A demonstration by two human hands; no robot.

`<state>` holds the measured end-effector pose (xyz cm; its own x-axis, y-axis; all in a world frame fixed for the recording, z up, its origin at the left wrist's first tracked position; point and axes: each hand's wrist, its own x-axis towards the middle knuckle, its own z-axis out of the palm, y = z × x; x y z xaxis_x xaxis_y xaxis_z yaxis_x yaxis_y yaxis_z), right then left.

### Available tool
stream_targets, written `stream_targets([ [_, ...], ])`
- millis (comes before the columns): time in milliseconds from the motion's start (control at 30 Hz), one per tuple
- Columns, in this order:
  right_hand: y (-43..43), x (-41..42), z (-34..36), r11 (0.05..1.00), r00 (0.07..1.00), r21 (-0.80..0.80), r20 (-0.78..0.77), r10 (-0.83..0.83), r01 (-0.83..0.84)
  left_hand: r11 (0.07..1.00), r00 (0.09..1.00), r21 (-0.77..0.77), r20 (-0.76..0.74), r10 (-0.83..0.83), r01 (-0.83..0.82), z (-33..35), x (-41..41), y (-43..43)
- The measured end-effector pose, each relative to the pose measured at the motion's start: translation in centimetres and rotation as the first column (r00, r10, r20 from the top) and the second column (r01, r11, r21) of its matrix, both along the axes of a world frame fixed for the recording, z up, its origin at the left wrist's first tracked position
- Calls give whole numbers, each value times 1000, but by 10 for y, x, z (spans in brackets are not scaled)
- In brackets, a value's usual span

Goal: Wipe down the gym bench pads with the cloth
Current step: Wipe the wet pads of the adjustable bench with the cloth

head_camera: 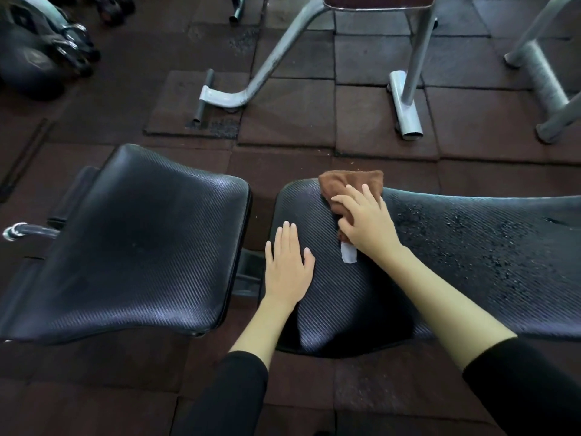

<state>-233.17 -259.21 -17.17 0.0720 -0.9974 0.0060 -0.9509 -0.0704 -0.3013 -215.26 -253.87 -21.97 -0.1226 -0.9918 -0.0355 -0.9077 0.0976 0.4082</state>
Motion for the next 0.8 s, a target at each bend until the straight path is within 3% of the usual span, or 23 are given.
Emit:
stream_targets([
  [200, 38, -75, 19, 973, 974, -22, 7, -228, 228, 998, 999, -51, 20, -35, 36, 13, -18, 1],
  [333, 69, -126, 34, 901, 904, -87, 7, -427, 426, 982, 984, -69, -10, -179, 178, 23, -47, 15],
  [467, 76, -121, 34, 824, 830, -100, 44, -556, 557, 976, 979, -67, -1, -206, 206, 21, -59, 32],
  [600, 75, -81, 25, 839, 844, -84, 57, -534, 537, 980, 982, -69, -3, -189, 189, 20, -50, 41],
  [800, 89, -3, 13, 943, 942, -21, 45, -332, 333, 992, 995, -77, -2, -102, 102, 16, -30, 54],
])
